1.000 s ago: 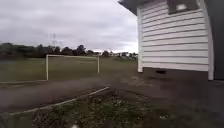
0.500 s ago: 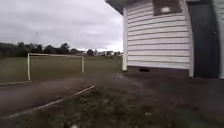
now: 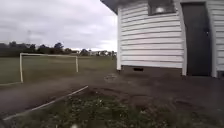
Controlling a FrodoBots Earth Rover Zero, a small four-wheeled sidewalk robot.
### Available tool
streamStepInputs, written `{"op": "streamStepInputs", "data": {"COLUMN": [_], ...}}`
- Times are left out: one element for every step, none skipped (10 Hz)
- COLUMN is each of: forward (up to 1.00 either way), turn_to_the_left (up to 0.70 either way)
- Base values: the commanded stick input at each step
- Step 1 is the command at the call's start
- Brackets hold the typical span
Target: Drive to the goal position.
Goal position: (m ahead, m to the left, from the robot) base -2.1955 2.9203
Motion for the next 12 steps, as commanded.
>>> {"op": "streamStepInputs", "data": {"forward": [0.00, 0.00, 0.00, 0.00, 0.00, 0.00, 0.00, 0.70, 0.70, 0.70, 0.70, 0.70], "turn_to_the_left": [-0.70, -0.70, -0.70, -0.70, -0.70, -0.70, -0.70, 0.01, 0.01, 0.01, -0.16, -0.24]}}
